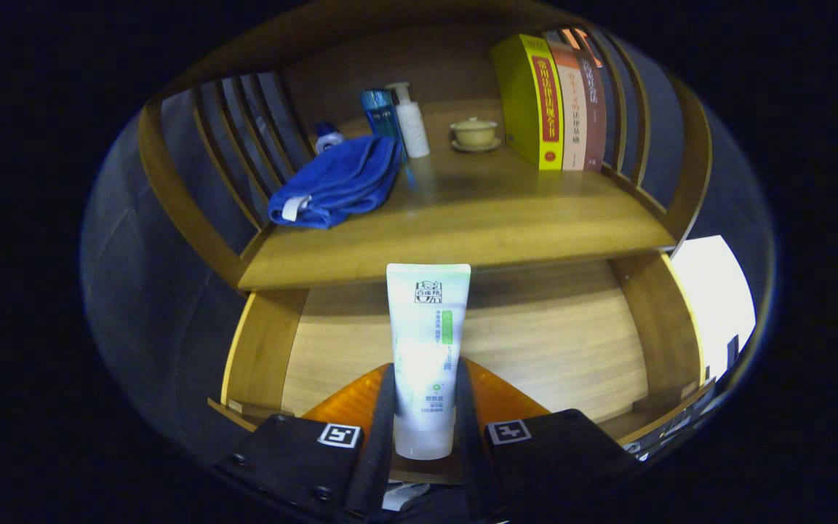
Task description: Pull open the drawer, take out the items inside it, and place them on the countertop above the cabinet.
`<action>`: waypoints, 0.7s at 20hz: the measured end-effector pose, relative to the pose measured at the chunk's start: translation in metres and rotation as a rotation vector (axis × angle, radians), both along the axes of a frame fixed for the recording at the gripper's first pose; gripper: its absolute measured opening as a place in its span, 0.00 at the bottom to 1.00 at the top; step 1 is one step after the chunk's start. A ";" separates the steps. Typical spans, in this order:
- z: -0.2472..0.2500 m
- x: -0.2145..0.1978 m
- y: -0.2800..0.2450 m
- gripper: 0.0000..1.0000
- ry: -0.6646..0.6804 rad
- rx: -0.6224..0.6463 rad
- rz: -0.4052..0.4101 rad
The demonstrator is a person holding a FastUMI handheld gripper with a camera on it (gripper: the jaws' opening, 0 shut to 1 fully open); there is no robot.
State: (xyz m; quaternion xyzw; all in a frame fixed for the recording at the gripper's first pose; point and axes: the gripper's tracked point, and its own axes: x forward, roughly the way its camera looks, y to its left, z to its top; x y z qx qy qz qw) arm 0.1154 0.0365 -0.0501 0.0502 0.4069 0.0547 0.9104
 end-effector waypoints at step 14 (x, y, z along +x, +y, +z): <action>0.033 0.137 -0.004 0.49 -0.199 -0.038 -0.053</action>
